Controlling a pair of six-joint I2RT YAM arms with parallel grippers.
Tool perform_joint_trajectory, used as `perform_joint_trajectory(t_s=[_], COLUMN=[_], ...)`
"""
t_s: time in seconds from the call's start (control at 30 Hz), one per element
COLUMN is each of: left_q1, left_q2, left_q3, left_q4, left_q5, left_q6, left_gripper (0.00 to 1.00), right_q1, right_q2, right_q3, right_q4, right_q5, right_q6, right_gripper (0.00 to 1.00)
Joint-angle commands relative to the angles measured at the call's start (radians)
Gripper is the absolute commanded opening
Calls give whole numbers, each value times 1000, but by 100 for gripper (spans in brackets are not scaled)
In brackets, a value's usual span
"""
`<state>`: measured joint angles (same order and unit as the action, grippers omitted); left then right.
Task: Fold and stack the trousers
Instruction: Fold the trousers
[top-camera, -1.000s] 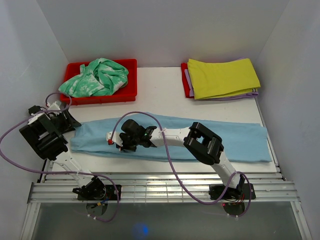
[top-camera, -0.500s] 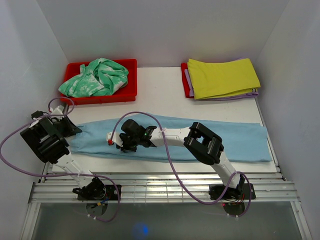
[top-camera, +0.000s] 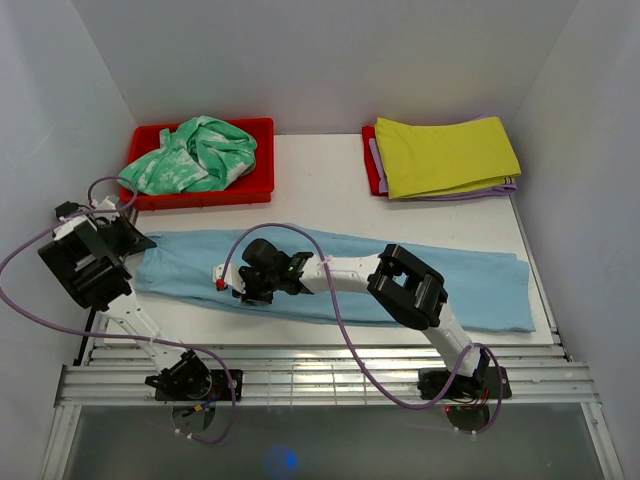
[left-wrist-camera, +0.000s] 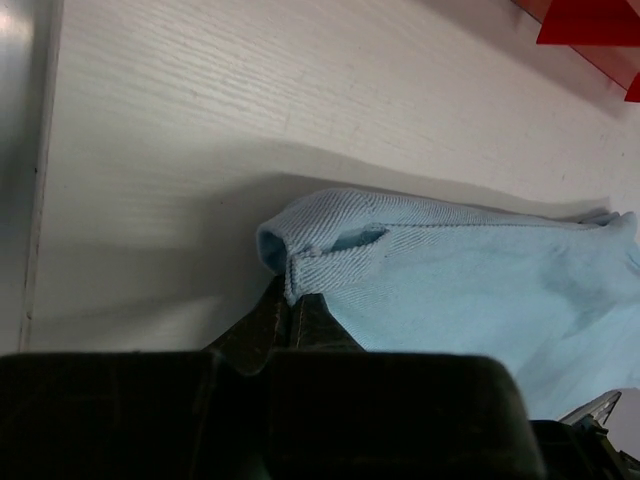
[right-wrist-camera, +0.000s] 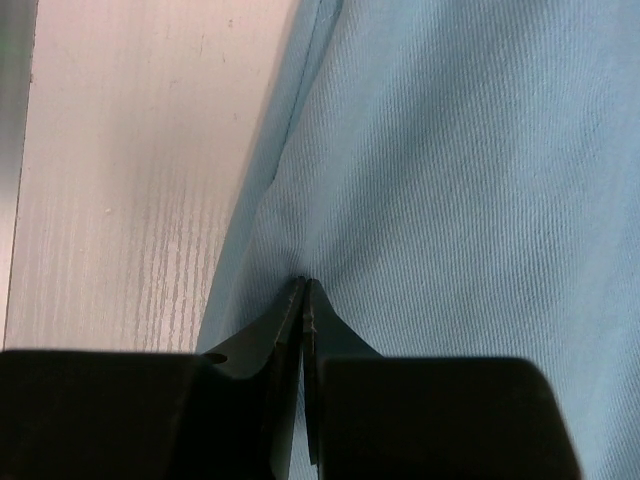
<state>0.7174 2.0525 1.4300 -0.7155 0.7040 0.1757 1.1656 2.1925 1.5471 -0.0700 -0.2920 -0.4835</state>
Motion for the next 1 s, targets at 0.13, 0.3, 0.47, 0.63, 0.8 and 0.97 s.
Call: perform_joint_trajectory(t_s=[0.13,0.3,0.47,0.63,0.8,0.97], left_q1=[-12,-24,-26,-51,-162,-329], left_q2=[49,-12,-221,-478,-629,-629], left_q3=[63,57,60,-79,-256,-296], left_q4=[142,133,56,-16,-65,-29], left_q5=[-12,18,43,116,183,183], left_q6=[-7,48,183,393,580,521], left_gripper=[16,49,77,79,78,75], right_q1=[20,16,-67,-236,-421,-491], right_q2=[36,24,-97,-238,-274,-220], right_q3=[-28,24,108,78,44,41], right_q4=[-146,-204,-289,-343,-337,-361], right_q5=[-27,-24,-70,-160,-196,-174], right_q6=[0,2,55,89,121,154], right_gripper=[8,14,59,65,53,30])
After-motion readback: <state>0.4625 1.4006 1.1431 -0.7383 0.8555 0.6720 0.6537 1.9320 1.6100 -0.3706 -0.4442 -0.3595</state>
